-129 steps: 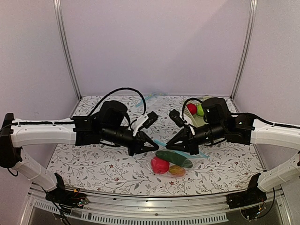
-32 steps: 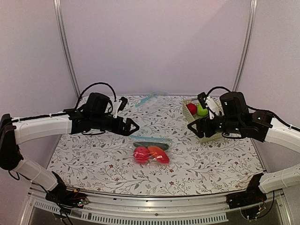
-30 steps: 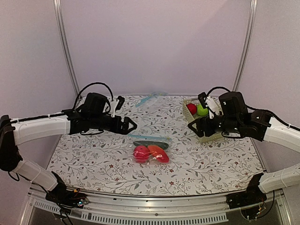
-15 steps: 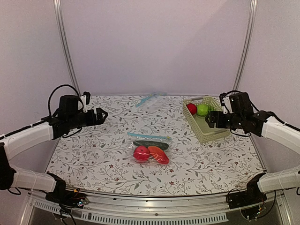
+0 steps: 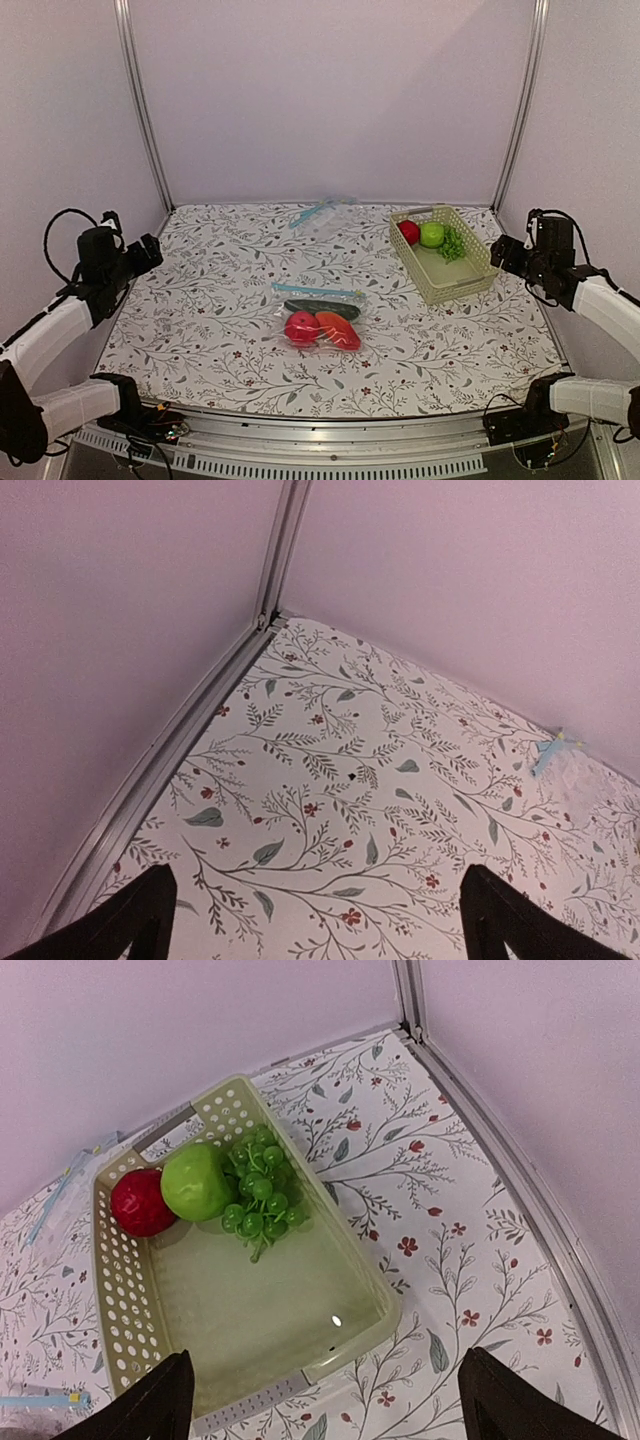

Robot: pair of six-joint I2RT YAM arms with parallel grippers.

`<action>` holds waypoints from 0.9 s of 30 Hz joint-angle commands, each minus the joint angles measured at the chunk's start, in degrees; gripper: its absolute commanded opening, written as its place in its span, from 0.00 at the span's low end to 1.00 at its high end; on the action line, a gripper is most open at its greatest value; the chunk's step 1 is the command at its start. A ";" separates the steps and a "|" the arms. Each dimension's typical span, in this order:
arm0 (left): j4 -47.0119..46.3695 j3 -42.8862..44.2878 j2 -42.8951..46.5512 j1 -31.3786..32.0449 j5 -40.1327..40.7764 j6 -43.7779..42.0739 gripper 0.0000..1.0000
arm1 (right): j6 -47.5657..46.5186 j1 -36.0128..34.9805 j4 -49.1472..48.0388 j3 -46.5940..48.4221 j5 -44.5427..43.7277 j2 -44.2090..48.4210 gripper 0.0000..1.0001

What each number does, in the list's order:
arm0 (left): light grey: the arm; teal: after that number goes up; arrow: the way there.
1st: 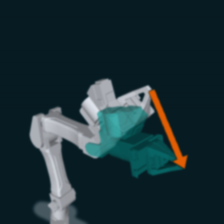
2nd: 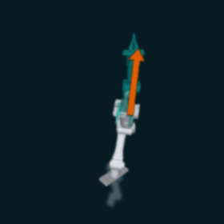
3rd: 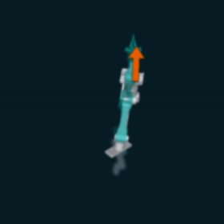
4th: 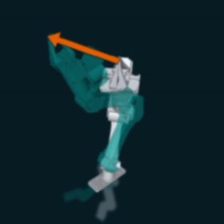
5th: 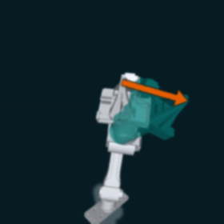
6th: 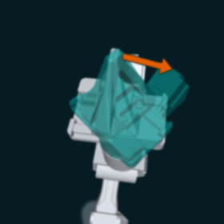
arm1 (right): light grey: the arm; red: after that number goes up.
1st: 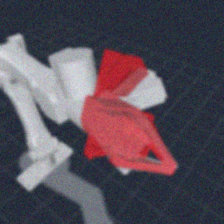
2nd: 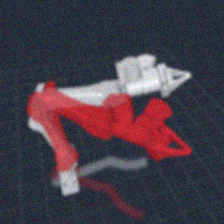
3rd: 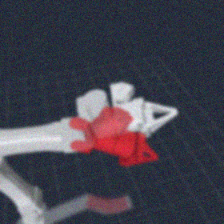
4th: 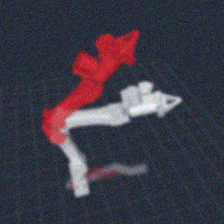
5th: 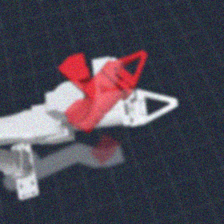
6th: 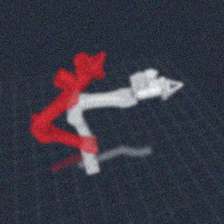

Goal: Place the food in the zip-top bag and seal the zipper
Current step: Reset both arms

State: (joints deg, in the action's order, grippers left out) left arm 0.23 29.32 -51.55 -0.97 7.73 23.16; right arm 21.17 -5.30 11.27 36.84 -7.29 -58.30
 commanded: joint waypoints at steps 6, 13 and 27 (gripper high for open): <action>-24.64 -12.97 1.85 -1.00 7.11 -9.28 1.00 | -8.21 1.90 -24.83 -15.28 -5.64 7.32 0.92; -30.28 -17.16 0.59 -0.92 5.46 -11.87 1.00 | -11.04 2.08 -32.89 -21.08 -7.00 7.10 0.92; -29.52 -17.12 -0.70 -0.79 5.57 -12.90 0.99 | -10.94 2.15 -34.12 -21.80 -7.30 6.60 0.92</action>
State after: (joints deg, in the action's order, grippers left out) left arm -28.47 12.75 -51.83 -1.56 12.53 11.33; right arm 10.63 -3.57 -21.69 15.99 -13.47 -51.62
